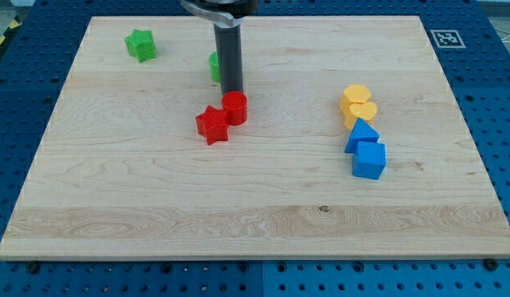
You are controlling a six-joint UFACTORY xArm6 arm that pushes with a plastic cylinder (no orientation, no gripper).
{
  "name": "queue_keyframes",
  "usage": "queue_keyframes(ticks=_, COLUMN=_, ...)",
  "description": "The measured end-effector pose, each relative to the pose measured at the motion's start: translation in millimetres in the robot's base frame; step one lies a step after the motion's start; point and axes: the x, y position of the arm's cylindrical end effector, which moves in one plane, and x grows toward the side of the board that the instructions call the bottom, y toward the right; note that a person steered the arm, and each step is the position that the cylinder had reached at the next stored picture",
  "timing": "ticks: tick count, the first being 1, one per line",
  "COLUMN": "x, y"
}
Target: Move the green circle closer to the green star
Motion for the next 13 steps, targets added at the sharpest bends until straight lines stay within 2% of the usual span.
queue_keyframes(ticks=3, x=-19.5, y=17.4)
queue_keyframes(ticks=4, x=-43.4, y=9.3)
queue_keyframes(ticks=5, x=-59.8, y=-8.1)
queue_keyframes(ticks=9, x=-72.3, y=-86.8)
queue_keyframes(ticks=11, x=-91.2, y=-107.2)
queue_keyframes(ticks=13, x=-65.3, y=-98.9)
